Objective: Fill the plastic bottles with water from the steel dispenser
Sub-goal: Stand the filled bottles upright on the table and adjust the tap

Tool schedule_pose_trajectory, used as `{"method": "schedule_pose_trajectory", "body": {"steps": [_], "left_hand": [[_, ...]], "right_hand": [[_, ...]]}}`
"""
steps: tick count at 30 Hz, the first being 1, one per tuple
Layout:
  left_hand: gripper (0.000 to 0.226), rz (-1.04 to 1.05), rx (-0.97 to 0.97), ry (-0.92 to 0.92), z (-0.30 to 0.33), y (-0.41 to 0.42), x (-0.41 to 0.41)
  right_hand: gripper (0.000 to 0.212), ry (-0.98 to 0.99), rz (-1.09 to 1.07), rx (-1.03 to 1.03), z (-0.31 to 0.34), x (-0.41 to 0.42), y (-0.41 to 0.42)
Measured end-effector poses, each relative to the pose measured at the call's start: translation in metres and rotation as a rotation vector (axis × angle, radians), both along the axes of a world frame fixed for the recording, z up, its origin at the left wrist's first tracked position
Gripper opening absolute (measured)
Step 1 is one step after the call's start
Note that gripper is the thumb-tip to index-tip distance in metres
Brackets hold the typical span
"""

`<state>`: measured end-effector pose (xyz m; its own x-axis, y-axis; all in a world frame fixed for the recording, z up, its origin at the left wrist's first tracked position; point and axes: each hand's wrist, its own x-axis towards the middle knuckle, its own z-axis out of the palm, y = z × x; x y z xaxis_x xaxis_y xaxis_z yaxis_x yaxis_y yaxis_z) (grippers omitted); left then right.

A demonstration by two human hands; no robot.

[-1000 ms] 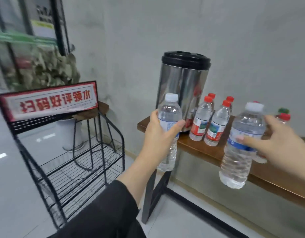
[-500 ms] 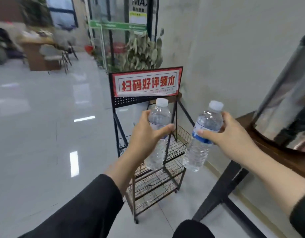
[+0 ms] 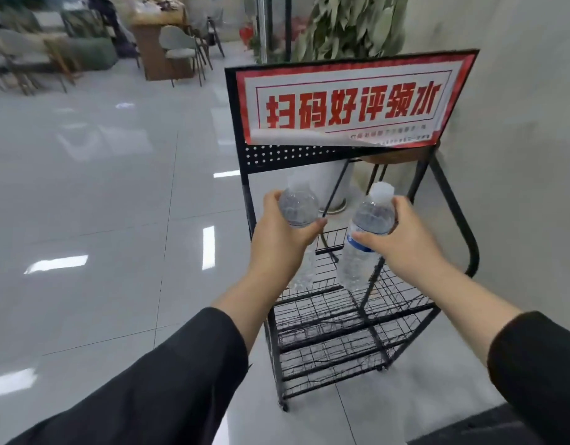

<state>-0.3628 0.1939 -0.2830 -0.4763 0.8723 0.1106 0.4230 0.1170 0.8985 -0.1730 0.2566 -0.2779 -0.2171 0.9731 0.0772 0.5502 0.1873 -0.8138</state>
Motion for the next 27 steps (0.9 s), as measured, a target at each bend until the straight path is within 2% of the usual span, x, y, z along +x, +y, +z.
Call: {"method": "schedule_pose_trajectory", "body": {"steps": [5, 12, 15, 19, 22, 27], "left_hand": [[0.072, 0.146, -0.053, -0.041, -0.049, 0.056, 0.007], [0.075, 0.347, -0.114, -0.046, -0.118, 0.101, 0.000], [0.078, 0.406, -0.106, -0.072, -0.141, 0.113, -0.005], [0.071, 0.486, -0.108, -0.119, -0.164, 0.121, -0.010], [0.068, 0.528, -0.096, -0.142, -0.179, 0.126, -0.013], [0.050, 0.562, -0.030, -0.172, -0.196, 0.136, -0.015]], "right_hand": [[0.073, -0.072, 0.089, -0.015, -0.055, -0.018, 0.070], [0.087, -0.148, 0.212, -0.023, -0.118, -0.044, 0.129], [0.084, -0.164, 0.286, -0.026, -0.136, -0.058, 0.145], [0.084, -0.132, 0.331, -0.037, -0.161, -0.078, 0.155], [0.071, -0.114, 0.364, -0.054, -0.177, -0.091, 0.162], [0.066, -0.135, 0.417, -0.092, -0.188, -0.108, 0.172]]}}
